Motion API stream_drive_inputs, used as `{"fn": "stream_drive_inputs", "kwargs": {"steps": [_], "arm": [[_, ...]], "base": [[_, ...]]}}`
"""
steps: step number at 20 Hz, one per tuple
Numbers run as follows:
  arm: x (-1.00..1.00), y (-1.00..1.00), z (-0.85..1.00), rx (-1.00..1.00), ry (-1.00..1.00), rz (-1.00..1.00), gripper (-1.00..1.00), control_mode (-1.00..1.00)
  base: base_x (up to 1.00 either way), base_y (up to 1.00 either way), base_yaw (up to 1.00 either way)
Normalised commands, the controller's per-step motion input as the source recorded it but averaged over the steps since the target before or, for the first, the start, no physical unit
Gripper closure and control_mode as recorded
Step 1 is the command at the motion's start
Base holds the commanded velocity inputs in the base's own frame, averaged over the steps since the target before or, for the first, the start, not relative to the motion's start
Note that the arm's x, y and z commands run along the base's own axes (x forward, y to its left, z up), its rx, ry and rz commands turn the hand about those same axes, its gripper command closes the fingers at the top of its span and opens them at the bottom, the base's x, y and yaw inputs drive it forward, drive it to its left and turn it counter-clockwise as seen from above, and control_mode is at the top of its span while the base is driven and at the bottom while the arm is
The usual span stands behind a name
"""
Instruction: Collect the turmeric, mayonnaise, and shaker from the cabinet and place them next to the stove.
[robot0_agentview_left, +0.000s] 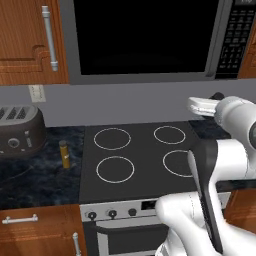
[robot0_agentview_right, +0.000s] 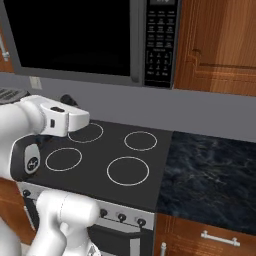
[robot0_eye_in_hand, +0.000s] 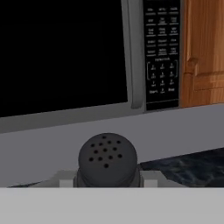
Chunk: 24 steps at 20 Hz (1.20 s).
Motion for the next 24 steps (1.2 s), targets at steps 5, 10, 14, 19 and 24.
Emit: {"fn": "stream_drive_inputs", "kwargs": {"steps": [5, 10, 14, 19, 24], "arm": [[0.47, -0.48, -0.25, 0.02, 0.13, 0.04, 1.00, -1.00], [0.48, -0.72, -0.51, 0.00, 0.20, 0.17, 1.00, -1.00], [0.33, -0.65, -0.55, -0.01, 0.17, 0.24, 1.00, -1.00], [0.28, -0.47, -0.53, -0.06, 0.13, 0.26, 1.00, -1.00], [0.21, -0.41, -0.42, -0.03, 0.10, 0.20, 1.00, -1.00]], "base": [[0.11, -0.09, 0.00], [0.00, 0.00, 0.00], [0.00, 0.00, 0.00], [0.00, 0.00, 0.00], [0.00, 0.00, 0.00]]}}
